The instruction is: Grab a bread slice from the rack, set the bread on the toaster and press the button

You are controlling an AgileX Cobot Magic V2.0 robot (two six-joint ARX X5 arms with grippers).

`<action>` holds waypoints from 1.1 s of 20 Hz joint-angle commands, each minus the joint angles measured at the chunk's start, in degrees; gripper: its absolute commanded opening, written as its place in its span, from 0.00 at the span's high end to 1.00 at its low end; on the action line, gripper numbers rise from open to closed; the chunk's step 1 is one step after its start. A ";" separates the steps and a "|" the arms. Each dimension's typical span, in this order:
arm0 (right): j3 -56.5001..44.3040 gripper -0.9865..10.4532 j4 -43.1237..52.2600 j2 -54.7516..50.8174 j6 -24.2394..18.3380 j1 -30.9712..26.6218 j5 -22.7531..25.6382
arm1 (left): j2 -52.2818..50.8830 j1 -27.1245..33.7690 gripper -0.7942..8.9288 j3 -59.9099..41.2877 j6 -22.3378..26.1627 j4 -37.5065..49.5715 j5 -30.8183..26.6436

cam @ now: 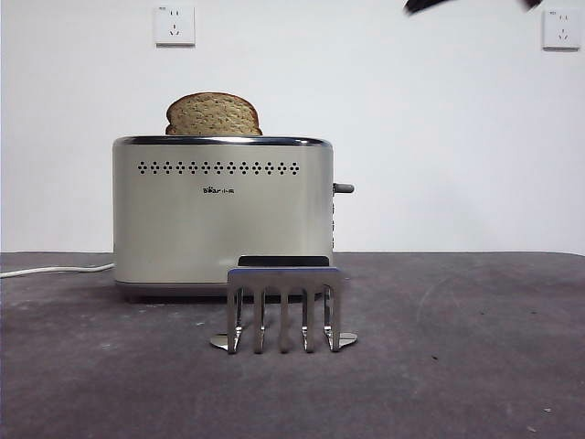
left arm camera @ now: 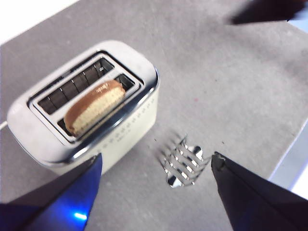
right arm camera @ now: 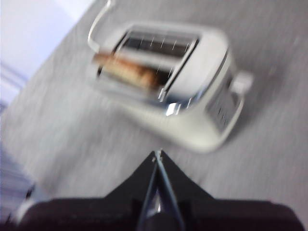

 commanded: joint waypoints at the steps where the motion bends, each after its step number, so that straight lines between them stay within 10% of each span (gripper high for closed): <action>1: -0.37 0.92 -10.34 -2.97 -6.71 0.35 -0.07 | -0.02 -0.04 0.53 -0.24 -0.52 -1.31 0.04; 6: -0.37 0.92 -22.16 -7.52 -11.32 0.35 -0.07 | -0.02 -0.04 0.54 -0.24 -0.55 -2.64 0.26; 10: -0.37 0.92 -22.82 -9.33 -11.58 0.33 -0.04 | -0.02 -0.04 0.93 -0.24 -0.55 -2.75 0.26; 22: -0.37 0.91 -22.82 -9.33 -11.39 0.26 0.26 | -0.02 -0.04 0.92 -0.24 -0.55 -2.73 0.00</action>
